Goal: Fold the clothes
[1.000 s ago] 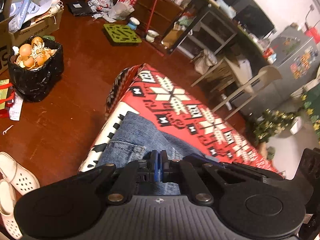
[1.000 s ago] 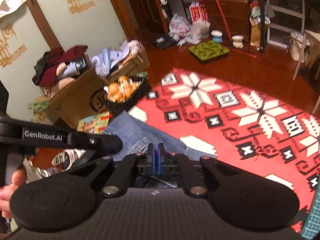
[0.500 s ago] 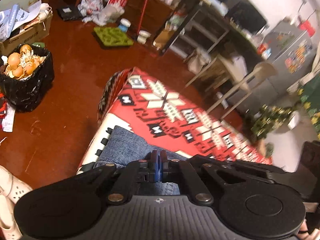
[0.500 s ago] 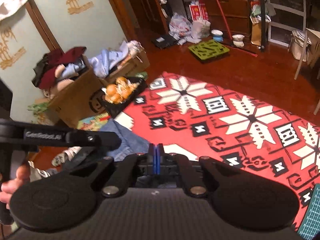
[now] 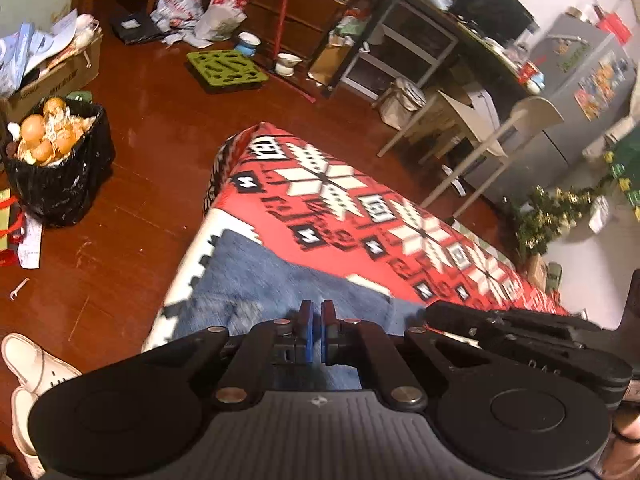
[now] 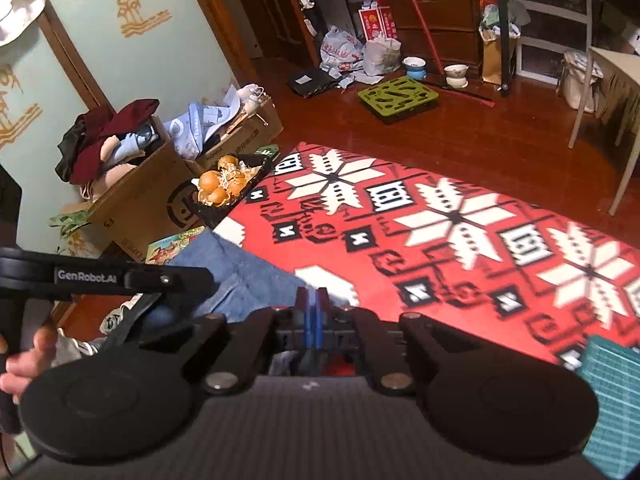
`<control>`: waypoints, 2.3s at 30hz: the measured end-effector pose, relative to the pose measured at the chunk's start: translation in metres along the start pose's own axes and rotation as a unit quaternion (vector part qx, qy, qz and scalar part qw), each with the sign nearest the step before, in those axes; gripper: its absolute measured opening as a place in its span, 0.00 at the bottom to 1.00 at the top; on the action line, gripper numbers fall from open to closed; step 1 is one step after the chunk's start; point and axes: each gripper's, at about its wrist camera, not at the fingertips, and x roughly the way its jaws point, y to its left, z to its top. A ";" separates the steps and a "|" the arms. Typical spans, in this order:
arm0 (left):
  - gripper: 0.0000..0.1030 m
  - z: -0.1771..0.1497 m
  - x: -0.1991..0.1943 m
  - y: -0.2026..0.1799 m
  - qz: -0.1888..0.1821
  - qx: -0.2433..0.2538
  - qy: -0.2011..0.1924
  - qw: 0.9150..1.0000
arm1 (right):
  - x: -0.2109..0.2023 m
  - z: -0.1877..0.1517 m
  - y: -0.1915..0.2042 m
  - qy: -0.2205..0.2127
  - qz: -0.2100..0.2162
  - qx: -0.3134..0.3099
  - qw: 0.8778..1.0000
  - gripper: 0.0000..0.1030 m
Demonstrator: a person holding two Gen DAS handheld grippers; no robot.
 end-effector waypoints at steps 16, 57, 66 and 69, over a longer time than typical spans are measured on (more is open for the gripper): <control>0.43 -0.135 -0.154 -0.056 0.012 0.035 -0.023 0.999 | -0.180 -0.110 0.070 -0.037 -0.063 0.025 0.997 0.44; 0.84 -0.253 -0.271 -0.087 0.208 0.040 -0.084 0.974 | -0.304 -0.216 0.217 -0.025 -0.193 -0.030 0.981 0.99; 0.87 -0.257 -0.268 -0.088 0.233 0.034 -0.073 0.969 | -0.302 -0.221 0.213 -0.028 -0.192 0.005 0.981 0.99; 0.87 -0.258 -0.266 -0.087 0.227 0.029 -0.069 0.971 | -0.298 -0.222 0.210 -0.024 -0.190 0.016 0.981 0.99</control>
